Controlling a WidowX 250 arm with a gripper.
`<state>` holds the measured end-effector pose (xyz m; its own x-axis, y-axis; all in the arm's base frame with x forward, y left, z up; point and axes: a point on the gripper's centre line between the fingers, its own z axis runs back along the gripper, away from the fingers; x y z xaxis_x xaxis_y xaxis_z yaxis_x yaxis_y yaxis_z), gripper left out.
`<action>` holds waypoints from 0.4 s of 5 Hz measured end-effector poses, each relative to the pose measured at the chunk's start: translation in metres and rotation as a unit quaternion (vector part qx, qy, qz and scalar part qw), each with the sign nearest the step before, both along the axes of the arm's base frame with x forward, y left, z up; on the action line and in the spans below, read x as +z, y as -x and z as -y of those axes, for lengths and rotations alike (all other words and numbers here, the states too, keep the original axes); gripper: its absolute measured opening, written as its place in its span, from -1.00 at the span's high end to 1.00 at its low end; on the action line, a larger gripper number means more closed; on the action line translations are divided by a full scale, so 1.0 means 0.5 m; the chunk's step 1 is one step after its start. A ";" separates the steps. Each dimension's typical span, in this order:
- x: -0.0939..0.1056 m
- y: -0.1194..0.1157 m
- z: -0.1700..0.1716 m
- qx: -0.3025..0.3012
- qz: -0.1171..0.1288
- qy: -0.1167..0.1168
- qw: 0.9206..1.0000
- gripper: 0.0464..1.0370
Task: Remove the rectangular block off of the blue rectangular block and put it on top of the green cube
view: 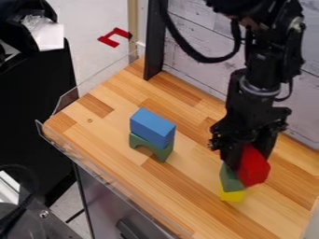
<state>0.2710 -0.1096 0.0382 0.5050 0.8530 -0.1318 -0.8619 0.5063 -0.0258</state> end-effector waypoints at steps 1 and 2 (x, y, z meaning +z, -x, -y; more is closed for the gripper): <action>0.000 -0.004 -0.009 0.001 0.001 0.003 1.000 -0.09; 0.000 -0.005 -0.012 -0.003 0.001 0.005 1.000 -0.09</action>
